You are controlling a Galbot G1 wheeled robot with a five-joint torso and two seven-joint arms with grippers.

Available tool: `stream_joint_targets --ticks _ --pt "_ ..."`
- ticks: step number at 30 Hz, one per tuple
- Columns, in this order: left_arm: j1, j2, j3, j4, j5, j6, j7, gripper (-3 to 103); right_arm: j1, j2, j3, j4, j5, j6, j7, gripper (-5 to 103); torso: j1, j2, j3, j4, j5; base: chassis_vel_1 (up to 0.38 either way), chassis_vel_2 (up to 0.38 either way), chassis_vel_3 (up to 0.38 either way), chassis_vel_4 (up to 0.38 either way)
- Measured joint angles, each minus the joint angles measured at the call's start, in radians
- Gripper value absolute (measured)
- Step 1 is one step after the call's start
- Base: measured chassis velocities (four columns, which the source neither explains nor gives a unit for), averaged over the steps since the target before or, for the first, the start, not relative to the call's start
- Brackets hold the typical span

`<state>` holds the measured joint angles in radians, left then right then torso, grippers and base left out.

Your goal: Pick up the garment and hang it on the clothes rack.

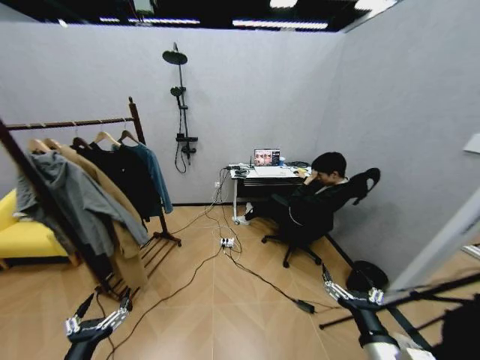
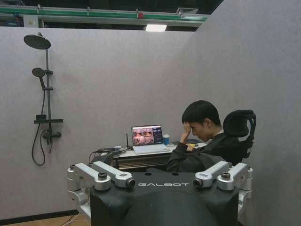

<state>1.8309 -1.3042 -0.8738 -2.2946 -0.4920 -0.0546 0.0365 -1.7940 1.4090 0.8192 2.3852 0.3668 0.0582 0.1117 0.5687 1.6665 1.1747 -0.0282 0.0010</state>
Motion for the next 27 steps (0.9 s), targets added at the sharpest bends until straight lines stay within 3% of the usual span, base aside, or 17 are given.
stream_joint_targets --ticks 1,2,5,9,11,18,27 --pt "0.000 0.000 0.000 0.000 0.000 0.000 0.000 100 0.000 0.000 0.000 0.000 0.000 0.000 0.000 100 0.000 0.000 0.000 0.0000 0.0000 0.345 -0.353 -0.394 0.342" --pt "0.000 0.000 0.000 0.000 0.000 0.000 0.000 100 0.000 0.000 0.000 0.000 0.000 0.000 0.000 100 0.000 0.000 0.000 -0.0001 -0.0025 0.321 -0.307 -0.303 0.342" --pt "0.000 0.000 0.000 0.000 0.000 0.000 0.000 100 0.000 0.000 0.000 0.000 0.000 0.000 0.000 100 -0.001 0.001 0.000 -0.0001 -0.0006 0.297 -0.288 -0.309 0.305" --pt "0.000 0.000 0.000 0.000 0.000 0.000 0.000 100 0.000 0.000 0.000 0.000 0.000 0.000 0.000 100 -0.001 0.001 0.000 0.0003 -0.0013 0.119 -0.094 -0.173 0.144" --pt "0.000 0.000 0.000 0.000 0.000 0.000 0.000 100 0.000 0.000 0.000 0.000 0.000 0.000 0.000 100 -0.001 0.000 0.000 -0.0008 -0.0014 0.002 0.025 -0.067 0.045" --pt "0.000 0.000 0.000 0.000 0.000 0.000 0.000 100 0.000 0.000 0.000 0.000 0.000 0.000 0.000 100 0.001 -0.001 0.000 0.0004 -0.0010 -0.057 0.027 0.045 -0.042" --pt "0.000 0.000 0.000 0.000 0.000 0.000 0.000 100 0.000 0.000 0.000 0.000 0.000 0.000 0.000 100 0.000 0.000 0.000 0.0000 -0.0010 -0.005 0.014 0.007 -0.010"
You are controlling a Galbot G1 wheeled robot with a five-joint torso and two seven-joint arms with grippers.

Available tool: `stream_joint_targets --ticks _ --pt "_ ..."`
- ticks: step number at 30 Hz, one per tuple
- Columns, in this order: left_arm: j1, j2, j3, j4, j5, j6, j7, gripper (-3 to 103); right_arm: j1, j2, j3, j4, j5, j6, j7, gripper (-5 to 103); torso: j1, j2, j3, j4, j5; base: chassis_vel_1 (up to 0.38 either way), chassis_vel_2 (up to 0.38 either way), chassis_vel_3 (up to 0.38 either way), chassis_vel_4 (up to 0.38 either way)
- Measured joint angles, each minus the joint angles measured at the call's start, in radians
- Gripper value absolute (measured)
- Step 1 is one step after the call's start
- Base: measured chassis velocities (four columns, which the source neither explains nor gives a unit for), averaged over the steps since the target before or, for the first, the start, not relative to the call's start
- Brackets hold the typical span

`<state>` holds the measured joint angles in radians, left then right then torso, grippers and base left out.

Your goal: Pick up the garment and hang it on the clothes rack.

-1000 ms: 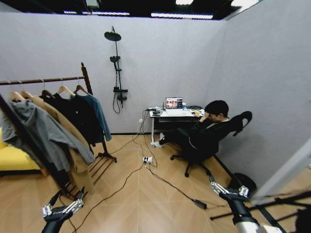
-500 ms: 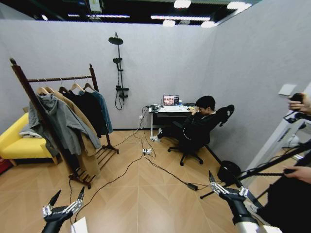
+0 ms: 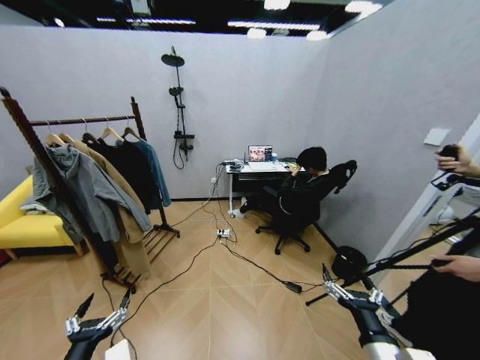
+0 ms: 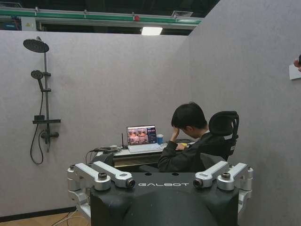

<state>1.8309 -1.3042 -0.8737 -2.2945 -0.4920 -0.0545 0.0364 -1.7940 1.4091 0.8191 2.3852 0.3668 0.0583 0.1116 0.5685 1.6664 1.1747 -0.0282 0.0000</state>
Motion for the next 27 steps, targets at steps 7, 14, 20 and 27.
stream_joint_targets --ticks 7,14,20,27 --pt "0.000 0.000 0.000 0.000 0.000 0.000 0.000 100 0.000 0.000 0.000 0.000 0.000 0.000 0.000 100 0.000 0.000 0.000 -0.0001 0.0000 0.000 0.000 0.000 0.000" --pt "0.000 0.000 0.000 0.000 0.000 0.000 0.000 100 0.000 0.000 0.000 0.000 0.000 0.000 0.000 100 0.000 0.000 0.000 -0.0001 0.0000 0.000 0.000 0.000 0.000" --pt "0.000 0.000 0.000 0.000 0.000 0.000 0.000 100 0.000 0.000 0.000 0.000 0.000 0.000 0.000 100 0.000 0.000 0.000 -0.0001 0.0000 0.000 0.000 0.000 0.000" --pt "0.000 0.000 0.000 0.000 0.000 0.000 0.000 100 0.000 0.000 0.000 0.000 0.000 0.000 0.000 100 0.000 0.000 0.000 -0.0001 0.0000 0.000 0.000 0.000 0.000"
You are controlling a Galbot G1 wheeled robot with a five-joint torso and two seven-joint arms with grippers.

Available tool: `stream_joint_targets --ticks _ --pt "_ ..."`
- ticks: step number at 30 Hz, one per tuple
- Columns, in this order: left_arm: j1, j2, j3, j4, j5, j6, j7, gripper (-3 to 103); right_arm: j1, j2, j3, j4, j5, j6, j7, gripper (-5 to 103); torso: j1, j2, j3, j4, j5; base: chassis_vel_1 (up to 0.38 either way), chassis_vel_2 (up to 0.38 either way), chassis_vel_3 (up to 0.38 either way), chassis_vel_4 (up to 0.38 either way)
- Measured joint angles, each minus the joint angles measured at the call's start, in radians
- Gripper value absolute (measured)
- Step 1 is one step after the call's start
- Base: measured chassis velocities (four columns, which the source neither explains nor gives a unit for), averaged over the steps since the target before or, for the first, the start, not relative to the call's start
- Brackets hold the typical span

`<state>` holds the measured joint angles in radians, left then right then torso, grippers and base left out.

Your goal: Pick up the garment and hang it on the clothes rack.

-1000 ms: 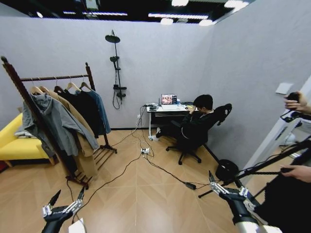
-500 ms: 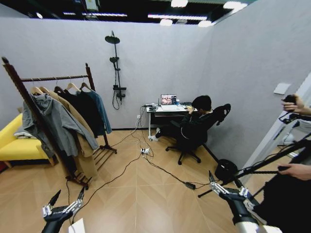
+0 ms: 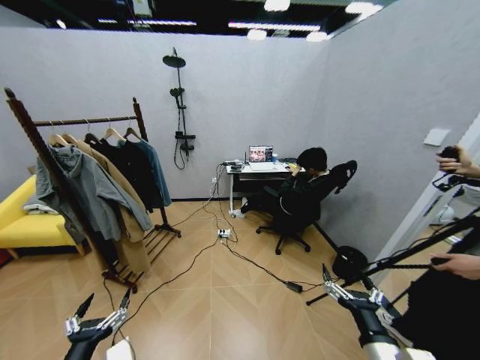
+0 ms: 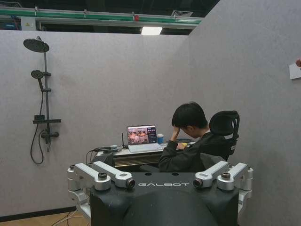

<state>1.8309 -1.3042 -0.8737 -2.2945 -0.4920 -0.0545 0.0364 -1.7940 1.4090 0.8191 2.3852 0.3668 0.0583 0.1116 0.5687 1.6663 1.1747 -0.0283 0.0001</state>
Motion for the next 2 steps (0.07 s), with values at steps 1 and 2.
stream_joint_targets --ticks 1,2 --pt "0.000 0.000 0.000 0.000 0.000 0.000 0.000 100 0.000 0.000 0.000 0.000 0.000 0.000 0.000 100 0.000 0.000 0.000 -0.0001 0.0000 0.000 0.000 0.000 0.000" --pt "0.000 0.000 0.000 0.000 0.000 0.000 0.000 100 0.000 0.000 0.000 0.000 0.000 0.000 0.000 100 0.000 0.000 0.000 -0.0001 0.0000 0.054 0.042 -0.047 -0.062"
